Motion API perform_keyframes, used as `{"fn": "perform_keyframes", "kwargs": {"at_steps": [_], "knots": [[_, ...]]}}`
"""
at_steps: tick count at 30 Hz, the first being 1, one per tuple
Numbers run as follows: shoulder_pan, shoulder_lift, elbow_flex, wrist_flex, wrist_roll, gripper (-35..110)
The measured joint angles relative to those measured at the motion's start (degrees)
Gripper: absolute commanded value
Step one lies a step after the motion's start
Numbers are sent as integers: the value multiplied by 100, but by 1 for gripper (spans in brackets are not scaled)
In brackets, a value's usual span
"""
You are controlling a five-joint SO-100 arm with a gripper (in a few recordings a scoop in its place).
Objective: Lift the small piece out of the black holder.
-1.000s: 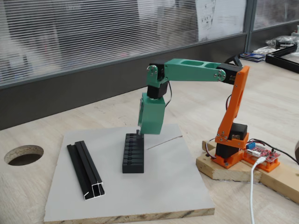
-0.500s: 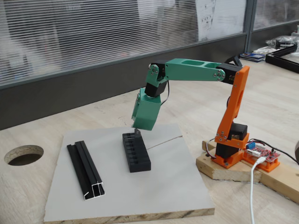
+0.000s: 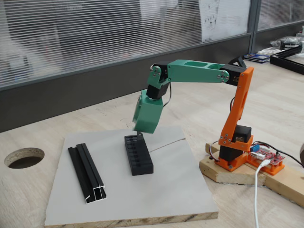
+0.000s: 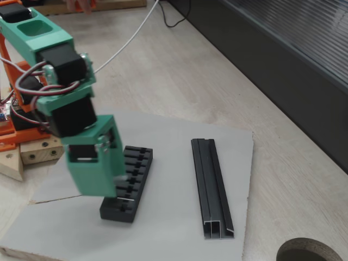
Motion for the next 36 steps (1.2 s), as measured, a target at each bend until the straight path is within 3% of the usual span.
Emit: {"fn": "perform_keyframes", "kwargs": {"at_steps": [9,19,36], "knots": [[-70,308,-9,782,-35,34],[193,308,-9,791,-1187,34],[202,-97,-9,782,-1283,34]]}}
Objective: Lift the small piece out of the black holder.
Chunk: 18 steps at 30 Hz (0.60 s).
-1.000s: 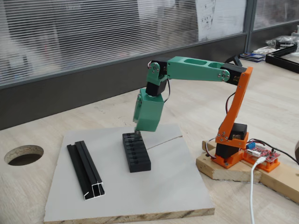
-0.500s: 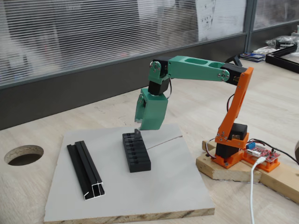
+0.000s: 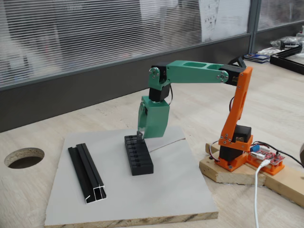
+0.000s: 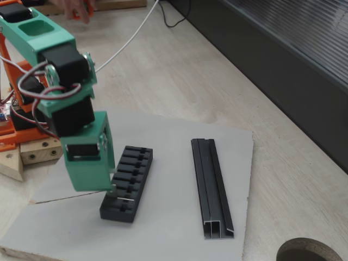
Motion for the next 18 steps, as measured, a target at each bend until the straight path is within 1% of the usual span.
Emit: {"fn": "perform_keyframes", "kwargs": {"at_steps": [8,18], "knots": [[62,-185,-185,-800,0,34],[88,-211,-185,-896,-9,34]]}}
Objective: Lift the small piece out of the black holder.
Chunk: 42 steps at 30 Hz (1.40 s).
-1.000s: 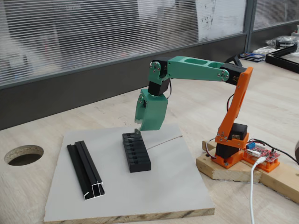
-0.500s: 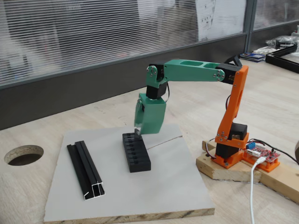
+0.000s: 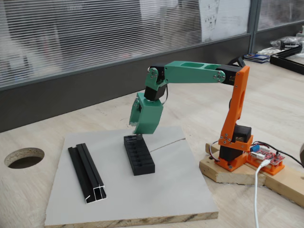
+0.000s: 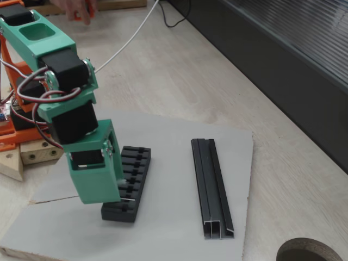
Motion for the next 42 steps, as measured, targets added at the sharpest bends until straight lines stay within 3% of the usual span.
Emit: {"fn": "perform_keyframes", "kwargs": {"at_steps": [42], "knots": [[9,-492,-9,387,-105,34]]}}
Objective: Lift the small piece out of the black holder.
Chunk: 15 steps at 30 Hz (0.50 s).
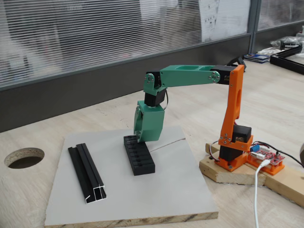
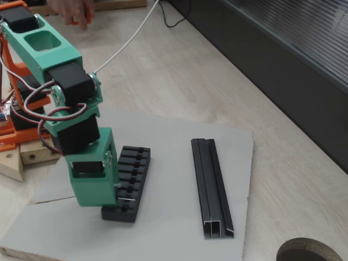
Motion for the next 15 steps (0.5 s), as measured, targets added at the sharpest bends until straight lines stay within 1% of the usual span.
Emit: {"fn": "perform_keyframes", "kwargs": {"at_steps": [15], "knots": [[9,0,-562,105,-9,34]]}}
